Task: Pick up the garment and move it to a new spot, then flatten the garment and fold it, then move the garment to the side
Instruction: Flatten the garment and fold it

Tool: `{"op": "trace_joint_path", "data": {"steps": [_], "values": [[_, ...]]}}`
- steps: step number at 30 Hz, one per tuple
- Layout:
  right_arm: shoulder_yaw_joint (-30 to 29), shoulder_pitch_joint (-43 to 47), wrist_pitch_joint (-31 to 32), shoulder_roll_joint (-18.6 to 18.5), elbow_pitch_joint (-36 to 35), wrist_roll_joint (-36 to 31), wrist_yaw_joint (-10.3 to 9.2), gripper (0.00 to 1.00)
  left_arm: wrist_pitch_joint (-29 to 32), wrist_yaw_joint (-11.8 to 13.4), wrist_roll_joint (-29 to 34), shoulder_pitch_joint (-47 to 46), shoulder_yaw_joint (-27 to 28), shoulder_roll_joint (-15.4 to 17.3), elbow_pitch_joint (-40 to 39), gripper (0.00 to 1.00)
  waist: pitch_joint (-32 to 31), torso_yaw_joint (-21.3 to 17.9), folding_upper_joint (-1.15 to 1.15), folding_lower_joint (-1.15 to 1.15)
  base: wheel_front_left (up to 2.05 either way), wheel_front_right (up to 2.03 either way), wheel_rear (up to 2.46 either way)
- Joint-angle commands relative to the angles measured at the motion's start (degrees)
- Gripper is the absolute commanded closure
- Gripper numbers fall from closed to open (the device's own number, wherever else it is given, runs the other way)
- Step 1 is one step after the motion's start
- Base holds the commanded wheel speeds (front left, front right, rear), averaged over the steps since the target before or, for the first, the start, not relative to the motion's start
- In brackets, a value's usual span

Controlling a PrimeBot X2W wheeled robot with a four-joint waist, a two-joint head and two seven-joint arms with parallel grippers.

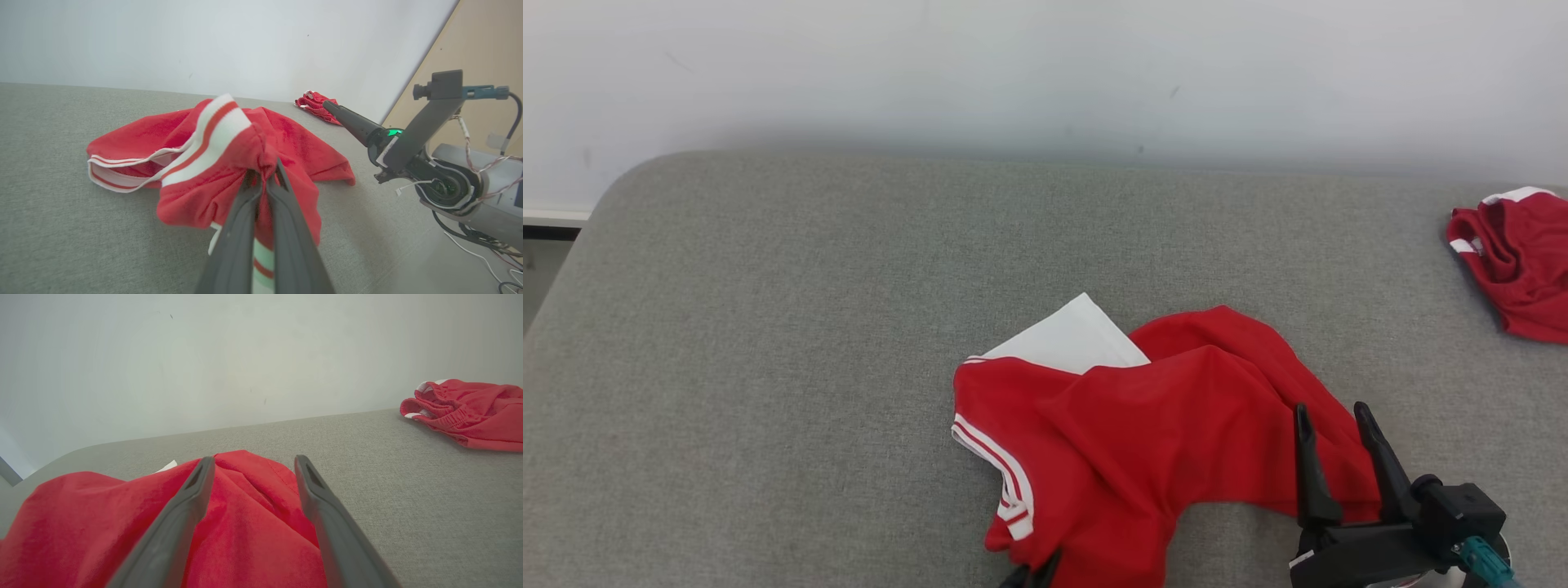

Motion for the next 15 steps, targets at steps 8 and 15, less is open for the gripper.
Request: {"op": "trace_joint_path", "data": {"steps": [8,15], "values": [[0.44,-1.13,-0.01,0.15,0.87,0.29,-0.17,0.0,-0.56,0.87,-1.01,-3.38,4.67,2.35,2.15,1.0,0.82,-2.15,0.0,0.0,0.0,0.0,0.0],[0.35,-2.29,-0.01,0.15,1.46,-0.2,-0.17,0.0,-0.93,0.56,-1.74,-10.78,10.04,2.22,10.0,1.0,2.37,-5.41,0.0,0.0,0.0,0.0,0.0]]}}
